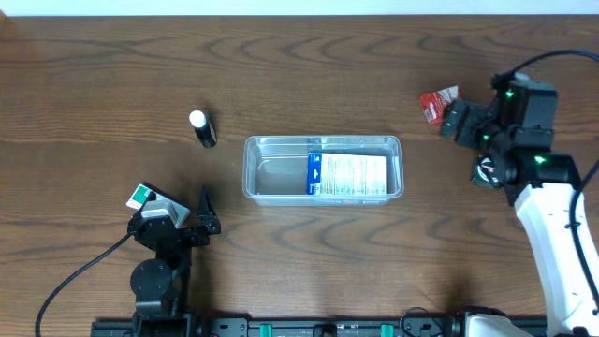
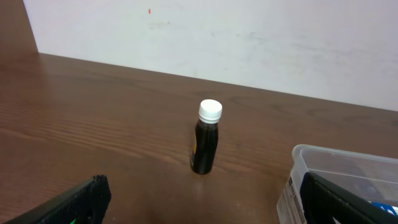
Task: Pack container
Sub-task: 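Move the right gripper to the red Panadol box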
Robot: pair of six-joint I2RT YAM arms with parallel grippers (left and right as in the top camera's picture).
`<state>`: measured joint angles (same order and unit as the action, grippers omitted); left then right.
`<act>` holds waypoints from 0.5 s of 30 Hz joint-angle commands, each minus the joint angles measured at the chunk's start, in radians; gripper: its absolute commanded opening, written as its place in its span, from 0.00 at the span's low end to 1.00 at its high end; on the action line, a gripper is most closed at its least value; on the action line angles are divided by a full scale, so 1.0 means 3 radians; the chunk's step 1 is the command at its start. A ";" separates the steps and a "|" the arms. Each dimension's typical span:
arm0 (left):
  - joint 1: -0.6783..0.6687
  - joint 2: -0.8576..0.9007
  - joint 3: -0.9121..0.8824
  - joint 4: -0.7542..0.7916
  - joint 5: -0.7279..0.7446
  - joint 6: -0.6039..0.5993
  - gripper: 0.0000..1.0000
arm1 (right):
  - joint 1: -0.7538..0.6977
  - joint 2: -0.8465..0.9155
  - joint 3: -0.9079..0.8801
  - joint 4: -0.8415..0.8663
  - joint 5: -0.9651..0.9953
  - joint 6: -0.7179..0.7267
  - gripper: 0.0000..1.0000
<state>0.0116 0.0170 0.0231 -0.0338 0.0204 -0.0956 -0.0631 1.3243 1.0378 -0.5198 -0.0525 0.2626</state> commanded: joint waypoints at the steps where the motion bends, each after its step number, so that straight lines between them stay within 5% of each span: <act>1: 0.0017 0.0004 -0.0064 -0.0122 -0.0039 0.0055 0.98 | -0.0099 -0.0005 -0.0013 -0.0095 0.0128 0.0098 0.99; 6: 0.0017 0.0004 -0.0064 -0.0122 -0.0039 0.0055 0.98 | -0.0151 0.0089 -0.0019 -0.0306 0.0799 0.0492 0.97; 15: 0.0017 0.0004 -0.0064 -0.0122 -0.0039 0.0055 0.98 | -0.0270 0.0589 -0.0019 -0.0240 0.0839 0.0455 0.99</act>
<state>0.0116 0.0170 0.0231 -0.0338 0.0204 -0.0956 -0.1207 1.4483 1.0374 -0.5980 0.1677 0.3759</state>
